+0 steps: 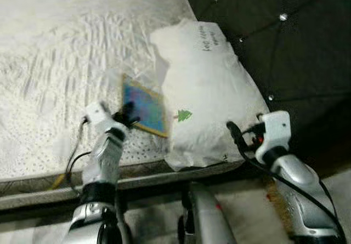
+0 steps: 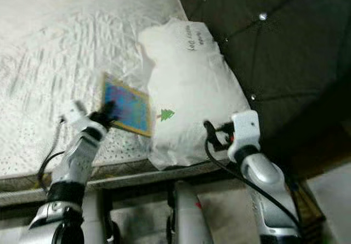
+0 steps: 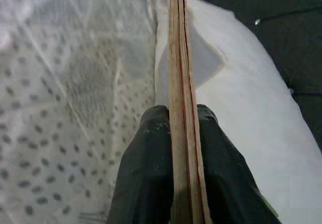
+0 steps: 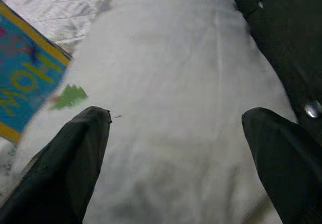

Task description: Clean up the room

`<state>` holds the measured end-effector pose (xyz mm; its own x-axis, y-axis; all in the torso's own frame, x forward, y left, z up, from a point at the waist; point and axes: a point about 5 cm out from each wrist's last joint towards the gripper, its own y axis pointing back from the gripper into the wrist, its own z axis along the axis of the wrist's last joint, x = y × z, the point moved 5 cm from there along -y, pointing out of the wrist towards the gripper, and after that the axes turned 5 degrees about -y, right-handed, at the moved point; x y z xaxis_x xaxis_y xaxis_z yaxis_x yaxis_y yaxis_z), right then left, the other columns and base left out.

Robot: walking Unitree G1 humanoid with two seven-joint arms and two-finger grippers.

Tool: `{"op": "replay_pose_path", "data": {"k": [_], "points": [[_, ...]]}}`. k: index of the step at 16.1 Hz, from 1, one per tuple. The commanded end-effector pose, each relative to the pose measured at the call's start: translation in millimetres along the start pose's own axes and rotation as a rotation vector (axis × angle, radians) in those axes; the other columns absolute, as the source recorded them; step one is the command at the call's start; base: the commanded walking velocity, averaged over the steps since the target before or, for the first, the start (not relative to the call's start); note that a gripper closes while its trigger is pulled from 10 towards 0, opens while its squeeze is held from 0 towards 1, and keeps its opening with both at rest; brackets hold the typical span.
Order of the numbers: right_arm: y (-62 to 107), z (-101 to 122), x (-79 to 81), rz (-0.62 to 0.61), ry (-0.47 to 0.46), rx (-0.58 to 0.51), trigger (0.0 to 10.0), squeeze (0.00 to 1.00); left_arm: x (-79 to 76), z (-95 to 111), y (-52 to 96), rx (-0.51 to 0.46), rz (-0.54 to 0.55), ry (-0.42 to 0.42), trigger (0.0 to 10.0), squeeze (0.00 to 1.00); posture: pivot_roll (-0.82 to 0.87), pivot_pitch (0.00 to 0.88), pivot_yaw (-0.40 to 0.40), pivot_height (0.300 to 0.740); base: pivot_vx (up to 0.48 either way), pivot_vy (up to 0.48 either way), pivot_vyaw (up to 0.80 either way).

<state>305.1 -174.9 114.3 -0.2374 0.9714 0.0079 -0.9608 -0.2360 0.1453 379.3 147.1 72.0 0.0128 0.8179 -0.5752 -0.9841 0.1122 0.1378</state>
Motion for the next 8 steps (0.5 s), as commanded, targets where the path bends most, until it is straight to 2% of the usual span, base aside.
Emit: {"op": "replay_pose_path", "data": {"k": [1,3,8], "points": [[3.3,-5.0,-0.4,0.007,-0.001,0.024,10.0,0.00,9.1,-0.7,0.7,0.010,0.006,0.028,10.0,0.00,-0.18,0.131,-0.087,0.589,0.000,0.000,0.00],[6.4,-5.3,-2.9,0.003,0.003,0.024,10.0,0.00,6.5,-15.4,-3.4,0.082,0.003,0.044,10.0,0.00,-0.19,0.136,-0.084,0.566,0.000,0.000,0.00],[7.6,-9.6,-3.6,0.001,0.012,0.039,10.0,0.00,6.2,-21.6,-1.4,0.083,0.042,0.045,10.0,0.00,-0.18,0.143,-0.085,0.566,0.000,0.000,0.00]]}}
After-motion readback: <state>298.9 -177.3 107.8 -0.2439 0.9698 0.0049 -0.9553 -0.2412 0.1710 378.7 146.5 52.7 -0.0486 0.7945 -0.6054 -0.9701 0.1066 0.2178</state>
